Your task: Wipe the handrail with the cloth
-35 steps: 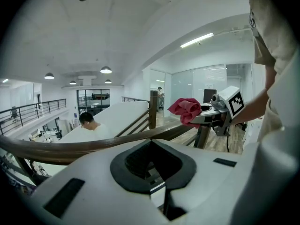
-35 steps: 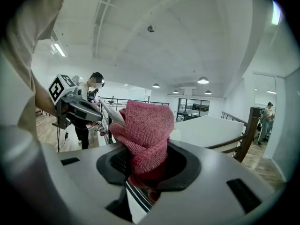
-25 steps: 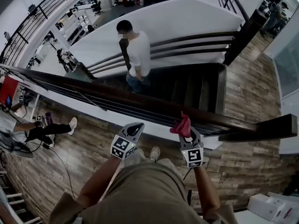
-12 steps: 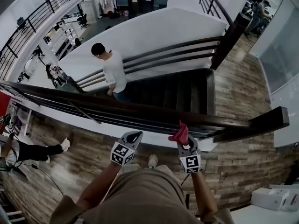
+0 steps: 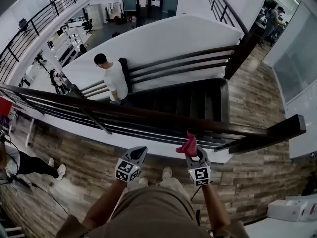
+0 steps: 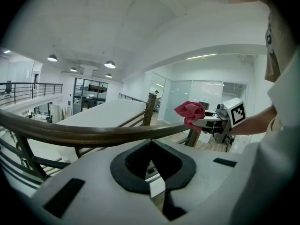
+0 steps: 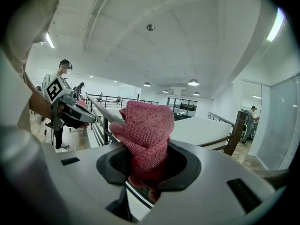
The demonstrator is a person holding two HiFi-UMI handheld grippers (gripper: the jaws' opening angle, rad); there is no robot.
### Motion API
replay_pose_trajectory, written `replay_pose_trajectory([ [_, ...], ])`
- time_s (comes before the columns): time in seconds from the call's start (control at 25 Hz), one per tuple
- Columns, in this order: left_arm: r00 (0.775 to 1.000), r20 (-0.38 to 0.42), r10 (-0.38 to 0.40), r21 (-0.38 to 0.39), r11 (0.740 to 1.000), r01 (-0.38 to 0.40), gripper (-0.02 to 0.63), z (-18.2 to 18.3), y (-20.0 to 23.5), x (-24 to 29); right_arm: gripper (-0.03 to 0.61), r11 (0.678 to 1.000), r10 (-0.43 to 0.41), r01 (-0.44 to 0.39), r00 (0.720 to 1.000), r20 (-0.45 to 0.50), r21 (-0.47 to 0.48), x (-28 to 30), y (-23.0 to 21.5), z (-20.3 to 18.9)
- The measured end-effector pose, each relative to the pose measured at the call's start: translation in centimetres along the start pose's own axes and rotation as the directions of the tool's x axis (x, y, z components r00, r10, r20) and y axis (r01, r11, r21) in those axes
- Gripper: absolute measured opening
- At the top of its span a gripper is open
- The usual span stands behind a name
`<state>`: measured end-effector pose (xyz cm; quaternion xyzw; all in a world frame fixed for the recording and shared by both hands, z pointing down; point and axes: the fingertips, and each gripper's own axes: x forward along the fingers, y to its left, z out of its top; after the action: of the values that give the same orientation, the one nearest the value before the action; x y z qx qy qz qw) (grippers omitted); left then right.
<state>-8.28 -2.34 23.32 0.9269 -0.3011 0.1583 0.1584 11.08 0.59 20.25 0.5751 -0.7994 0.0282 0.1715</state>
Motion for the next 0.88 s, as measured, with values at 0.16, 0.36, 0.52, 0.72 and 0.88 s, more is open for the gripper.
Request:
replay_pose_trajectory([
  [0.16, 1.0, -0.018, 0.002, 0.008, 1.0, -0.002, 0.015, -1.7, 1.0, -3.7, 0.124, 1.0, -0.003, 0.003, 1.0, 0.009, -0.007, 0.0, 4.3, 1.2],
  [0.36, 0.999, -0.026, -0.032, 0.008, 0.999, 0.032, 0.015, -3.0, 1.7, -8.2, 0.124, 1.0, -0.015, 0.015, 1.0, 0.007, -0.013, -1.0, 9.7, 2.4],
  [0.52, 0.994, -0.061, -0.086, 0.022, 0.996, 0.087, 0.015, -4.6, 1.6, -9.2, 0.124, 0.999, -0.025, 0.024, 1.0, -0.013, -0.022, -1.9, 12.2, 2.3],
  [0.72, 0.986, -0.098, -0.137, 0.025, 0.99, 0.14, 0.015, -7.4, 1.0, -7.7, 0.124, 0.995, -0.019, 0.015, 0.999, -0.033, -0.098, -3.8, 14.0, 0.6],
  [0.88, 0.976, -0.082, -0.204, 0.065, 0.976, 0.209, 0.015, -6.7, -1.0, -6.8, 0.124, 0.991, -0.042, 0.036, 0.998, -0.043, -0.129, -5.5, 14.3, -0.5],
])
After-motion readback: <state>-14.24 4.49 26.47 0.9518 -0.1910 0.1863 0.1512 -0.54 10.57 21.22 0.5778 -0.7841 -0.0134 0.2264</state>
